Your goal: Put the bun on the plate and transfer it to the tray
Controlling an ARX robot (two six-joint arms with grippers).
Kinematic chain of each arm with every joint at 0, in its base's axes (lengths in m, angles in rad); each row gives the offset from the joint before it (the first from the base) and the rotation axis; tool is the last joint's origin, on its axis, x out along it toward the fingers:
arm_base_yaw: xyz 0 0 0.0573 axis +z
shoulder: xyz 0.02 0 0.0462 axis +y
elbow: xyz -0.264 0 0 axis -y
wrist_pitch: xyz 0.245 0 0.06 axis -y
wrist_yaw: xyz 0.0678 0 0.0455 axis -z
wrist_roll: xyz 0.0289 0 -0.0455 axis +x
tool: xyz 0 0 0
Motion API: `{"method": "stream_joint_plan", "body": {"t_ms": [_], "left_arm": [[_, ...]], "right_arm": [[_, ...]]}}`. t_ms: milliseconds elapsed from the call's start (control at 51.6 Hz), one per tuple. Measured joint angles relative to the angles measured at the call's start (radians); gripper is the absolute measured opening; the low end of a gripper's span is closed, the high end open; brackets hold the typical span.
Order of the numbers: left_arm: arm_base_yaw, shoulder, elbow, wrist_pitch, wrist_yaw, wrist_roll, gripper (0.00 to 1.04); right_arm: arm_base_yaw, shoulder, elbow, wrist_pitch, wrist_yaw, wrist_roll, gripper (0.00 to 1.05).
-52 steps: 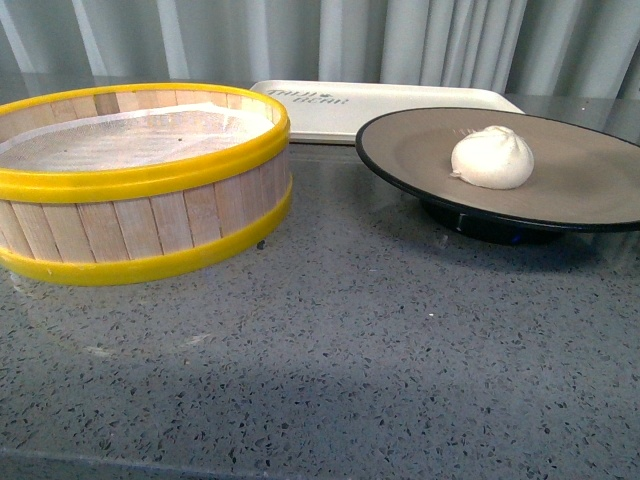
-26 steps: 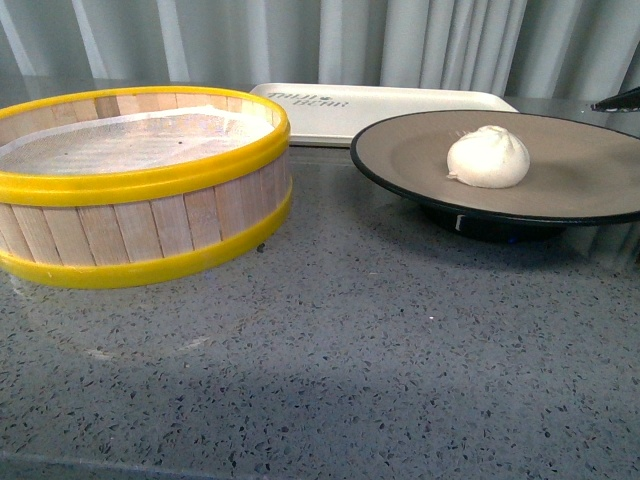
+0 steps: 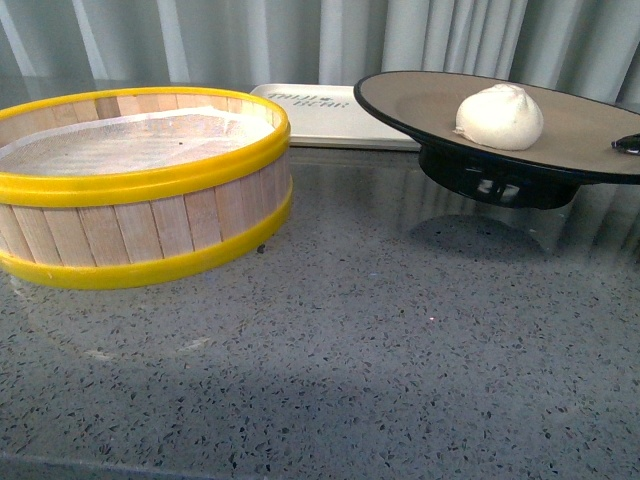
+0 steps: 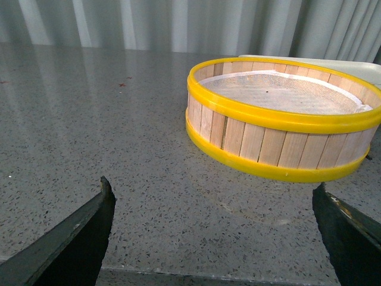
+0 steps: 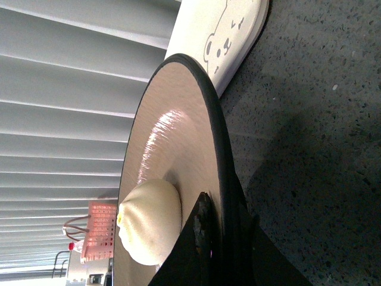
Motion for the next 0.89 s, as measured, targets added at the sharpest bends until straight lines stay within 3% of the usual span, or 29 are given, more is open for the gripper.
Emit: {"method": "stream_joint_plan", "body": {"t_ms": [174,349,582,892], "left_arm": [[0.000,0.000,0.000,0.000,0.000,0.000,0.98],[0.000,0.000,0.000,0.000,0.000,0.000,0.98],[0.000,0.000,0.000,0.000,0.000,0.000,0.98],[0.000,0.000,0.000,0.000,0.000,0.000,0.98]], "right_arm": [[-0.012,-0.077,-0.006,-0.011,-0.010,-0.002,0.03],[-0.097,-0.074,0.086,-0.026,-0.061,-0.008,0.03],[-0.195,0.190,0.415,-0.161,-0.057,-0.010,0.03],[-0.157,0.524,0.900,-0.444,-0.017,-0.060,0.03]]}}
